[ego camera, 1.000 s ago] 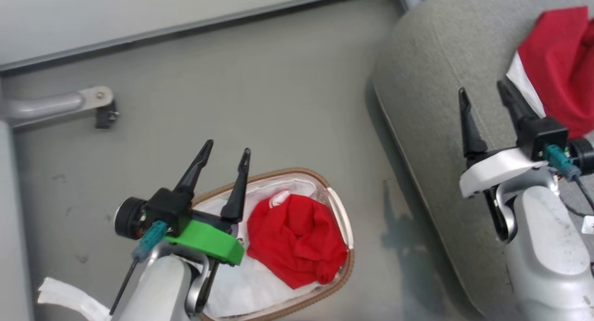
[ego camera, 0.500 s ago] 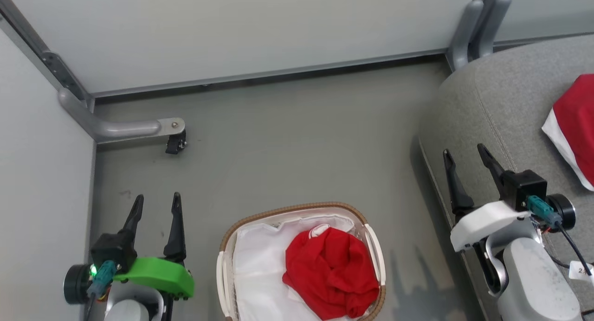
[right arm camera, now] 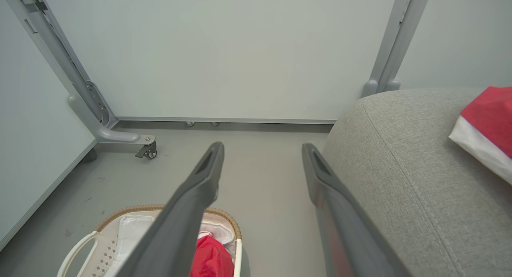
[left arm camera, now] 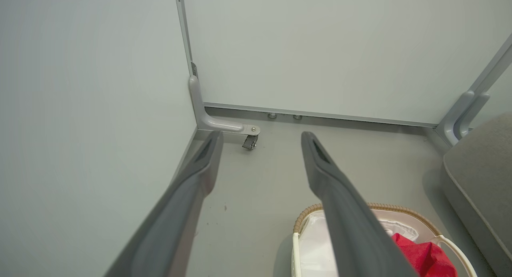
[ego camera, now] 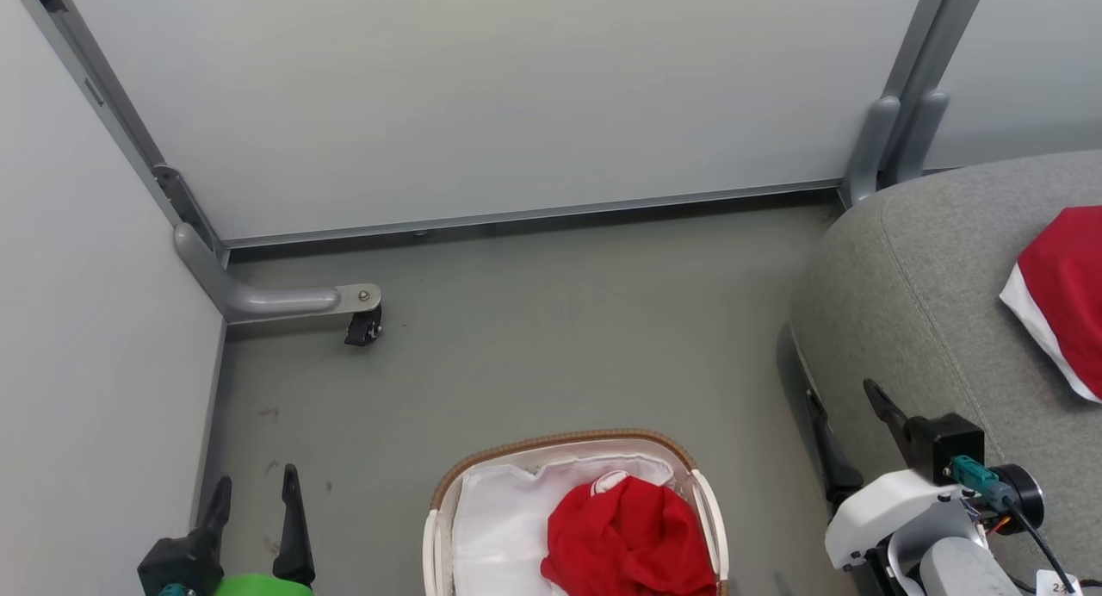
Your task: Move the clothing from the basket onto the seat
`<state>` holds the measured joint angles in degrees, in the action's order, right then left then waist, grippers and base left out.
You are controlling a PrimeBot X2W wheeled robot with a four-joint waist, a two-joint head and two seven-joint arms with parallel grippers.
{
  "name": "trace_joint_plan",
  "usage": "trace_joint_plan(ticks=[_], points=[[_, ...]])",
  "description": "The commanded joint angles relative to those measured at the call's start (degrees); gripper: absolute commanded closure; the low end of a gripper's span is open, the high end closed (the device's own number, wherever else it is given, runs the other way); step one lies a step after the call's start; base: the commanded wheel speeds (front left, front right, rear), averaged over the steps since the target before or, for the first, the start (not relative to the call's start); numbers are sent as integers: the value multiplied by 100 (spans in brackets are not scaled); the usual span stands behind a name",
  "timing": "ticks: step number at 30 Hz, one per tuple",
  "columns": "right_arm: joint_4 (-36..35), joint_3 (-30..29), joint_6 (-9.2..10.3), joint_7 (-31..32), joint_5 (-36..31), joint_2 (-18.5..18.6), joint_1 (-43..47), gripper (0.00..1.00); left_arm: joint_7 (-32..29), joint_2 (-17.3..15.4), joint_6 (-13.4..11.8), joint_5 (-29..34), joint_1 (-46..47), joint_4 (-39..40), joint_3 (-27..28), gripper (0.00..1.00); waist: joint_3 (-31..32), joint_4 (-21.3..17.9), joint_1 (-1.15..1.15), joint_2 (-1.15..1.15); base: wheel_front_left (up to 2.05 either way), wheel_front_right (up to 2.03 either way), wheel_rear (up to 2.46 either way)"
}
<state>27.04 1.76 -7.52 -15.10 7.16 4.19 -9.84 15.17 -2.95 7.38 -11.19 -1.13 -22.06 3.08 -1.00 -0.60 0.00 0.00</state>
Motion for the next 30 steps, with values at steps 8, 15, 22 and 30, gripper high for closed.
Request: trace_joint_plan(ticks=[8,15,22,30], points=[[-65,29,6,-9,-20,48,-150,0,-3,-2,-8,-150,50,66,-289,0,-161,-39,0,0,0,0,0],[-254,179,6,-10,2,-20,-592,0,-3,-5,11,-357,608,-104,-778,0,-812,-320,0,0,0,0,0],[-487,339,6,-9,-36,-72,-1081,0,-3,-10,15,-461,1416,-390,-1350,0,-1560,-683,0,0,0,0,0],[-794,418,6,-9,-65,-117,-1536,0,-3,-172,17,-647,2330,-732,-1957,0,-2440,-1074,0,0,0,0,0]])
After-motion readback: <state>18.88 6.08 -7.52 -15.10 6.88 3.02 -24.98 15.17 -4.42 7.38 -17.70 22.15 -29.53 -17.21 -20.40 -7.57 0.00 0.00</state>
